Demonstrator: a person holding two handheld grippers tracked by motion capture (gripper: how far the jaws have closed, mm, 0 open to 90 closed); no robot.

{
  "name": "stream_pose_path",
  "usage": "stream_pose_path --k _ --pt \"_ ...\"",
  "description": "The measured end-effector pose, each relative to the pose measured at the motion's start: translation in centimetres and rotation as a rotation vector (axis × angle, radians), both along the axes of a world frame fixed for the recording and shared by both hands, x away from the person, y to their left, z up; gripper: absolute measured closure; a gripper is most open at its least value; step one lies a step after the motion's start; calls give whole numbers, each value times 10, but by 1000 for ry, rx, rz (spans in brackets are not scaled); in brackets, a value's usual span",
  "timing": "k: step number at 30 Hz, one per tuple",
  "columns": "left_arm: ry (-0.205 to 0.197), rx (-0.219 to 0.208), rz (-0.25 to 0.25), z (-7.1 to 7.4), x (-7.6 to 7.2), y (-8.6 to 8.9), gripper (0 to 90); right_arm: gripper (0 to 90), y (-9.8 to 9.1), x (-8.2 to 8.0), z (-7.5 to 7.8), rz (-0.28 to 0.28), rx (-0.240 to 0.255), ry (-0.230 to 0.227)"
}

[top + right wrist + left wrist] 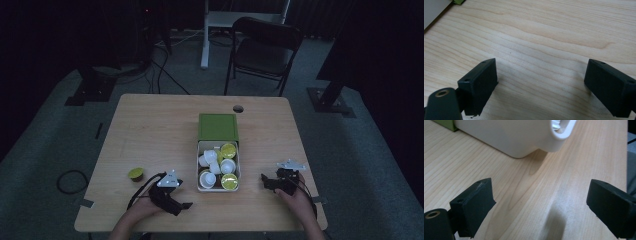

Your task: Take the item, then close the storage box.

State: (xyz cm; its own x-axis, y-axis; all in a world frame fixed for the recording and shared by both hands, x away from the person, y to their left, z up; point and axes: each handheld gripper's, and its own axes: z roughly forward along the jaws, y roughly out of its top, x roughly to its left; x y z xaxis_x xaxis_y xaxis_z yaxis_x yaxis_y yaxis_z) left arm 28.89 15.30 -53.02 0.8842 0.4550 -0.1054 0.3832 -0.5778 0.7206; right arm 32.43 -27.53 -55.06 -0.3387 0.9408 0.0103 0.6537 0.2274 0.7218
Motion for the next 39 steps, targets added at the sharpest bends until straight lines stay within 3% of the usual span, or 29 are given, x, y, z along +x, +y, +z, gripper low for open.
stream_pose_path --k 9,14,19,24,29,34,39 --pt "3 63 11 -9 4 -5 76 108 0 1 0 5 0 -1" --pt "-21 52 23 -14 3 -6 77 108 1 1 0 6 -1 -1" --pt "-55 69 52 -16 1 -8 77 108 0 2 0 17 -2 -1" --pt "-59 69 53 -16 2 -9 77 108 0 2 0 27 -1 0" --pt "-54 54 80 -14 4 -12 77 108 0 2 0 42 -2 0" --pt "-67 -4 96 -4 5 -10 76 108 2 -2 0 68 4 0" --pt "-79 -27 95 3 7 -11 76 108 2 -6 3 89 75 12"
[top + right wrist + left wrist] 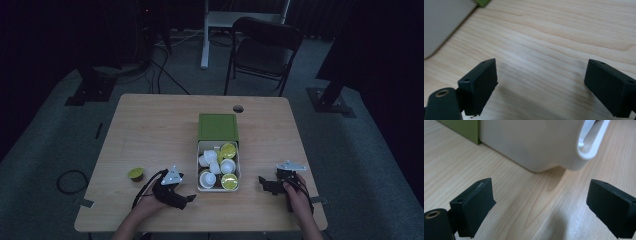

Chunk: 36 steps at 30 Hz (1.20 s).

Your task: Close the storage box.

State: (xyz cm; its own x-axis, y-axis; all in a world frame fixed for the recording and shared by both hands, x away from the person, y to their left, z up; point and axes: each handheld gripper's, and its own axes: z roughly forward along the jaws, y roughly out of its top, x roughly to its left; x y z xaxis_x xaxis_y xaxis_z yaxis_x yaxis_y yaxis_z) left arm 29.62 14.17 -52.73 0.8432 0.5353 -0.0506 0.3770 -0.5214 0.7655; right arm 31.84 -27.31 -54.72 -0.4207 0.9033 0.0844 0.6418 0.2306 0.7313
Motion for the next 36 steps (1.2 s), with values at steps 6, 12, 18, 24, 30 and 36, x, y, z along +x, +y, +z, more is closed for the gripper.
stream_pose_path --k 6,12,18,24,30,36 --pt "-23 -16 -15 4 2 -5 76 108 5 -8 8 71 -6 -19" --pt "-37 -13 -27 7 6 -9 76 108 13 -17 15 152 -9 -31" --pt "-49 -24 -37 13 10 -13 76 108 19 -24 23 219 12 -41" --pt "-58 -51 -37 17 14 -14 76 108 26 -32 34 283 106 -65" --pt "-63 -43 -39 18 14 -13 76 108 34 -36 43 349 151 -79" --pt "-63 -55 -55 18 12 -18 76 108 43 -35 44 375 174 -82"
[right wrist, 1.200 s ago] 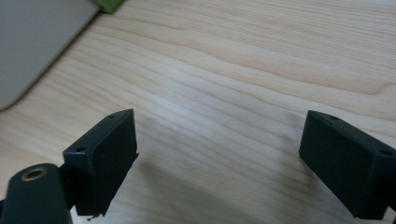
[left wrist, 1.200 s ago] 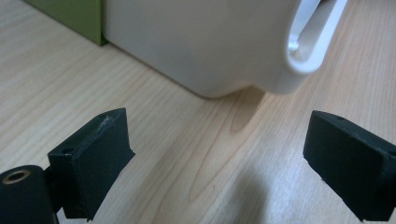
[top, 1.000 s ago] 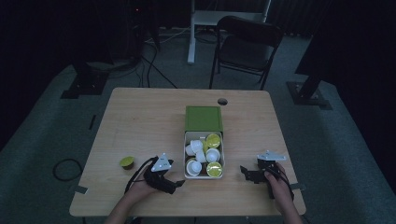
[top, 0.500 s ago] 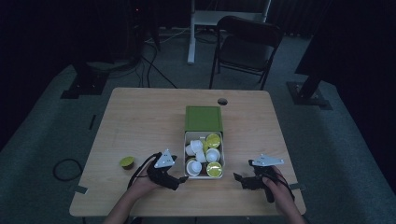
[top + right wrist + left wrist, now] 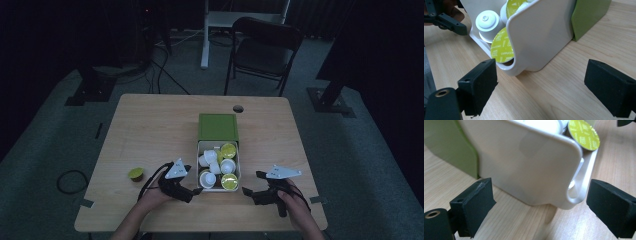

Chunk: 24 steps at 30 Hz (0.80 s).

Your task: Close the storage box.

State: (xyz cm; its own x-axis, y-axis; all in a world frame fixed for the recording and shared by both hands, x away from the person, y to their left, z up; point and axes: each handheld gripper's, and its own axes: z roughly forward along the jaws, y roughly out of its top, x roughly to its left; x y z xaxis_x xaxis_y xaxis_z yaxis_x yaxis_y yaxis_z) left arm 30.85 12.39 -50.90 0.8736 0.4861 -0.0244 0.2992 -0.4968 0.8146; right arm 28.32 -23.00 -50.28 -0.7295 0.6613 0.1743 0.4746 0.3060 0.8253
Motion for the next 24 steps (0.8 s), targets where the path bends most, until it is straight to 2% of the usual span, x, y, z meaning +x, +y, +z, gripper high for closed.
stream_pose_path --k 3,7,11,18,24 --pt "-3 5 0 0 0 -1 76 108 2 2 0 -3 0 -4" --pt "-3 -7 7 1 4 -1 76 108 4 6 0 1 35 7" --pt "-6 -3 10 3 6 -1 76 108 8 10 1 15 44 9" --pt "-24 13 38 6 12 1 76 109 17 21 2 15 28 6" --pt "-10 15 39 6 17 3 75 108 16 27 -1 -20 26 16"
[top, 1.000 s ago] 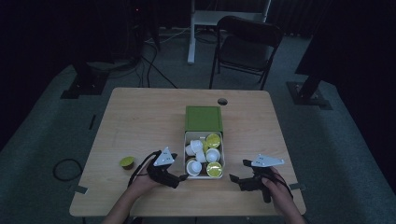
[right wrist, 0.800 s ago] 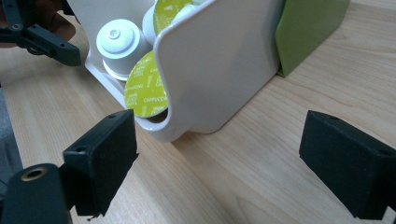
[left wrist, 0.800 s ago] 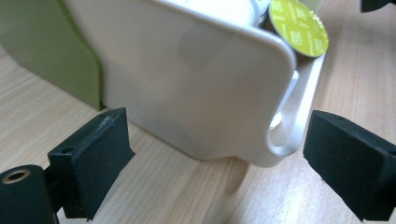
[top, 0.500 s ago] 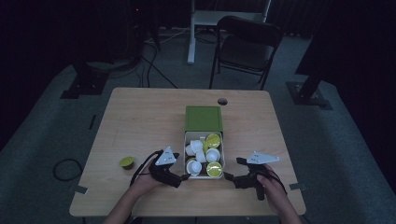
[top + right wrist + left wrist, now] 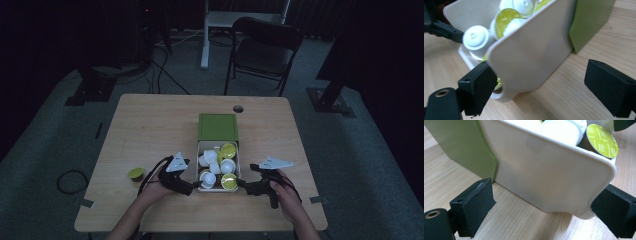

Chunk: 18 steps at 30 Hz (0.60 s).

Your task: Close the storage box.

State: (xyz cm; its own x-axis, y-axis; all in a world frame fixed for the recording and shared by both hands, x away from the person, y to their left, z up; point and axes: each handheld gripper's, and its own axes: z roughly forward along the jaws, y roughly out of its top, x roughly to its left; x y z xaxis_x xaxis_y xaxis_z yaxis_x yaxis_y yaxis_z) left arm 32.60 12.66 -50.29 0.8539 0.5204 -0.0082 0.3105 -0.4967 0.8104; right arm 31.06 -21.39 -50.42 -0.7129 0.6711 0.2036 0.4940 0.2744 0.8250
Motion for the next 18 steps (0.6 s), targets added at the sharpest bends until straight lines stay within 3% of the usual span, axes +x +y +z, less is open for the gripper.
stream_pose_path --k 6,18 --pt "-7 -2 10 0 4 1 75 108 -1 3 -2 5 24 19" --pt "4 -5 9 0 11 1 75 108 0 10 0 1 3 14"
